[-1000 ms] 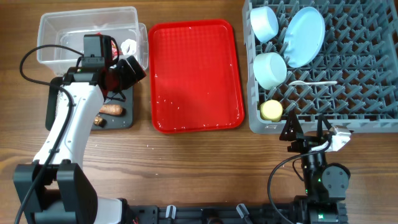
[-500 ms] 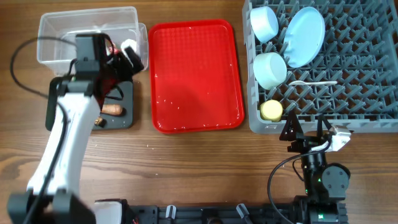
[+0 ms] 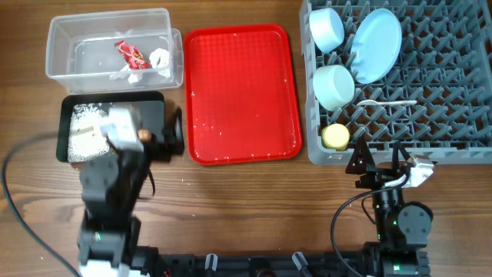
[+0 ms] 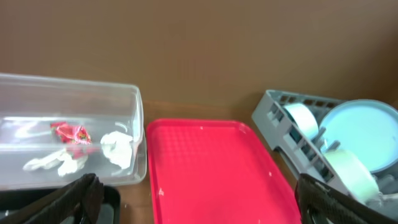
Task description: Sort waste into correct bins and load items into the dishwasher rack
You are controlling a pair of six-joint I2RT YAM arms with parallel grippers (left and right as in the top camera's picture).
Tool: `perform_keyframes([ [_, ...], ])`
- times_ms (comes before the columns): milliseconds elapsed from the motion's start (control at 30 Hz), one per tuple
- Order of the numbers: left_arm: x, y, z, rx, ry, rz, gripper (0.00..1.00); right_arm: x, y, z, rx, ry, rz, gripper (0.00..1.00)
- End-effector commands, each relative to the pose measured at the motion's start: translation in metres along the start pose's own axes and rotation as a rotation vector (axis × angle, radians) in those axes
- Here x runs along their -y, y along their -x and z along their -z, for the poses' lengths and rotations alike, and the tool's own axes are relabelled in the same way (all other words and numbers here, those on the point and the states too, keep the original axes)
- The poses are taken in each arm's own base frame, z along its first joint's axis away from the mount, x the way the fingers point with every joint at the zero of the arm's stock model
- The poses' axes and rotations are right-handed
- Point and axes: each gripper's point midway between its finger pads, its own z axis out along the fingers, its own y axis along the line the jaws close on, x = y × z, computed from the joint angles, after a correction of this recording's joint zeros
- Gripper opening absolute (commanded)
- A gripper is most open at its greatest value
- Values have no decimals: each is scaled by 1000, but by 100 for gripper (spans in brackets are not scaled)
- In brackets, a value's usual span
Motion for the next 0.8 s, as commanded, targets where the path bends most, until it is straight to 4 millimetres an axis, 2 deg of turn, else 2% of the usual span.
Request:
perform_keyframes([
  [0,0,-26,19,58,-30,-59,100,0,3,1,17,-4,-13,100],
  [200,-4,-52,35,132,-45,-72,100,0,3,1,17,-4,-13,100],
  [367,-1,-61,40,155,-73,-78,100,0,3,1,17,-4,-13,100],
  [633,-3,-80,44,91,-65,-67,100,0,3,1,17,-4,-13,100],
  [767,-5,-96,44,26,-62,-51,100,0,3,1,17,-4,-13,100],
])
